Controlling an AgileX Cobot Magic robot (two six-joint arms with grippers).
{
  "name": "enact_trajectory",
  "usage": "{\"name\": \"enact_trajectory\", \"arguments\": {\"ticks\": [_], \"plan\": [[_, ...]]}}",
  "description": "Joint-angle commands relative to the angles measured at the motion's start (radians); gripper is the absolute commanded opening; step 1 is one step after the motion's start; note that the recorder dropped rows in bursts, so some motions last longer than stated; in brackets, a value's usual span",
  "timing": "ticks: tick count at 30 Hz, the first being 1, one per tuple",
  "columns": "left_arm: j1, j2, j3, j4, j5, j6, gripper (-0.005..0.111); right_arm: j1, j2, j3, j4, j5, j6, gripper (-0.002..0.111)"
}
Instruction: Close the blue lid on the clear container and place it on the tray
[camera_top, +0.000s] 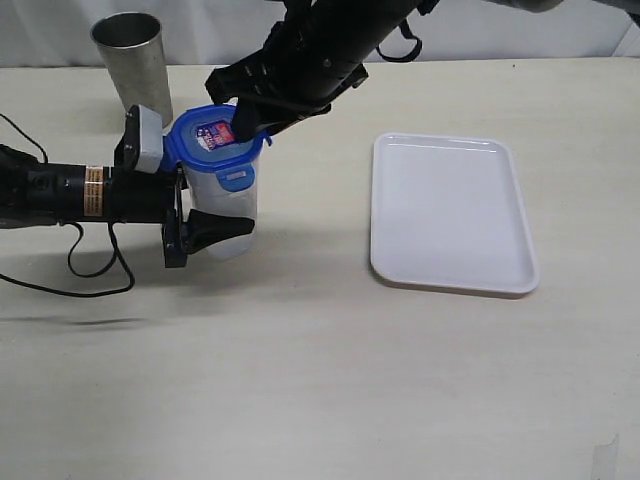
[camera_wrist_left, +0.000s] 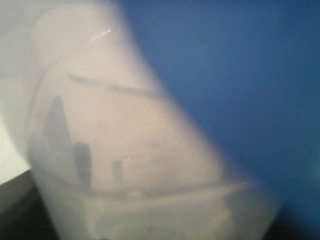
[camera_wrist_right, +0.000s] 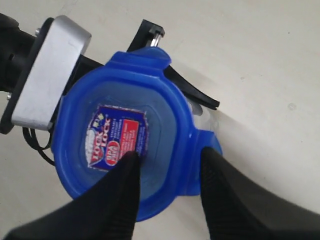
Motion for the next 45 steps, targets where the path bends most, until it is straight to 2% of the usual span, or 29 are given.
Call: {"name": "enact_trajectory", "arguments": {"ticks": [1, 7, 11, 15, 20, 27, 31, 36, 38, 42, 45], "plan": [[0.004, -0.011, 0.000, -0.023, -0.040, -0.005, 0.000, -0.003, 0.030, -0.003, 0.018, 0.019, -0.008, 0.038], [-0.002, -0.011, 0.000, -0.025, -0.040, -0.005, 0.000, -0.003, 0.053, -0.003, 0.183, 0.067, -0.123, 0.038], [-0.016, -0.011, 0.000, -0.028, -0.040, -0.005, 0.000, -0.003, 0.090, -0.003, 0.221, 0.078, -0.141, 0.038], [-0.016, -0.011, 0.000, -0.037, -0.040, -0.005, 0.000, -0.003, 0.143, -0.001, 0.365, 0.113, -0.235, 0.038], [-0.016, -0.011, 0.000, -0.037, -0.040, -0.005, 0.000, -0.003, 0.155, -0.001, 0.416, 0.149, -0.290, 0.032], [-0.016, -0.011, 0.000, -0.037, -0.040, -0.005, 0.000, -0.003, 0.163, 0.013, 0.476, 0.182, -0.353, 0.032], [-0.016, -0.011, 0.000, -0.037, -0.040, -0.005, 0.000, -0.003, 0.185, 0.046, 0.629, 0.200, -0.473, 0.032], [-0.016, -0.011, 0.000, -0.032, -0.040, -0.005, 0.000, -0.016, 0.187, 0.030, 0.630, 0.237, -0.488, 0.032], [-0.016, -0.011, 0.000, -0.032, -0.040, -0.005, 0.000, -0.028, 0.168, 0.014, 0.632, 0.248, -0.524, 0.035], [-0.016, -0.011, 0.000, -0.033, -0.040, -0.010, 0.000, -0.039, 0.116, 0.008, 0.628, 0.205, -0.569, 0.050], [-0.016, -0.011, 0.000, -0.033, -0.040, -0.010, 0.000, -0.039, 0.078, 0.008, 0.621, 0.161, -0.613, 0.053]]}}
